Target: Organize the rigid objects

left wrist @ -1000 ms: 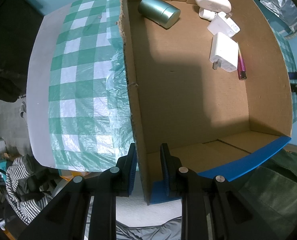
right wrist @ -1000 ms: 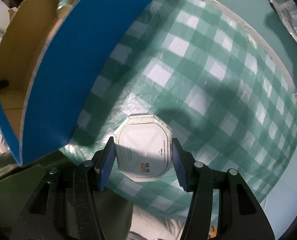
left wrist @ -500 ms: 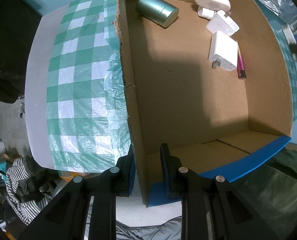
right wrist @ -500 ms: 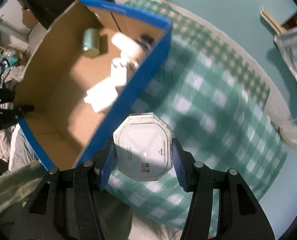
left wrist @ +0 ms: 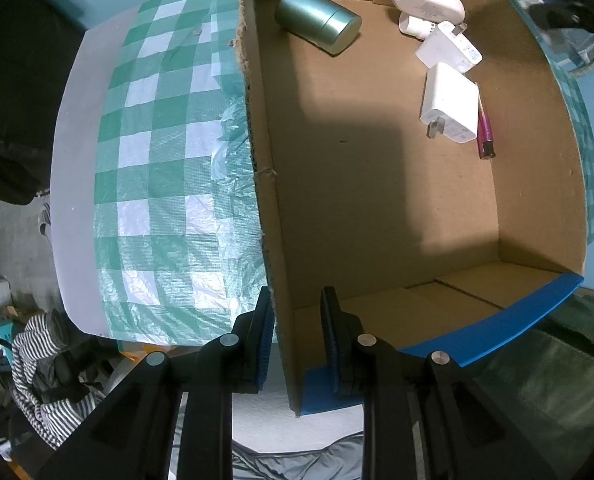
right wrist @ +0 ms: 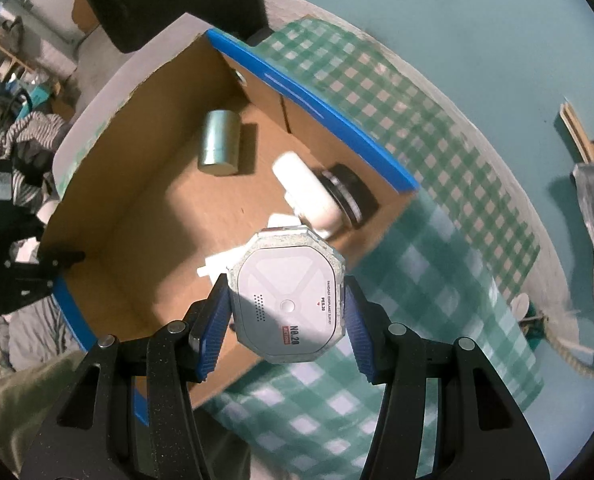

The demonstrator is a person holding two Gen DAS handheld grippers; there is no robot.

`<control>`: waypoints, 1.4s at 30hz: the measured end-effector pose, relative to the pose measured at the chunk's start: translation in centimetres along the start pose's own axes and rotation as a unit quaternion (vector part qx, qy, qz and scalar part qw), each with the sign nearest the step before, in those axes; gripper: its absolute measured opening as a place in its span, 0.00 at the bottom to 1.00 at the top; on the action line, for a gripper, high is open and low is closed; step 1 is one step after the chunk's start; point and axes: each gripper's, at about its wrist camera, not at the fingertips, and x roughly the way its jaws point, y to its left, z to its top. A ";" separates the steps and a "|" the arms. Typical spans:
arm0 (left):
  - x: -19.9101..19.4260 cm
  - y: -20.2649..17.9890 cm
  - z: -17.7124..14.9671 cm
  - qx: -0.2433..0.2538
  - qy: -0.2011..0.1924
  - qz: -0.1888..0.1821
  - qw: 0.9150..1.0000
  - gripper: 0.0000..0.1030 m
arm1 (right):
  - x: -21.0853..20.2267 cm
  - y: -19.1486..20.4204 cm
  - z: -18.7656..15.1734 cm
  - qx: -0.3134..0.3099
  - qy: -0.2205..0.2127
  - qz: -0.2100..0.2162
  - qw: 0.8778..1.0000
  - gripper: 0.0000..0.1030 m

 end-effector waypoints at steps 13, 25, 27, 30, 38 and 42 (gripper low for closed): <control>0.1 -0.1 0.3 0.002 0.002 0.003 1.000 0.22 | 4.2 1.7 1.7 -0.011 0.038 -0.008 0.999 0.53; -0.5 0.1 0.7 -0.007 -0.004 0.006 1.000 0.22 | 2.4 0.9 0.9 0.037 0.005 -0.003 0.999 0.65; -0.8 0.1 0.8 -0.008 -0.007 0.011 1.000 0.22 | 1.7 0.9 0.5 0.044 -0.005 -0.003 0.999 0.65; -1.3 0.0 1.2 -0.013 -0.012 0.017 1.000 0.22 | 0.3 0.5 -0.1 0.061 -0.022 0.001 0.998 0.66; -4.7 -0.5 2.3 -0.031 -0.059 0.044 0.997 0.37 | -4.8 -0.4 -1.8 0.109 -0.086 -0.008 0.990 0.68; -7.1 -0.7 3.0 -0.042 -0.090 0.052 0.994 0.50 | -7.4 -0.9 -2.9 0.134 -0.118 -0.023 0.984 0.68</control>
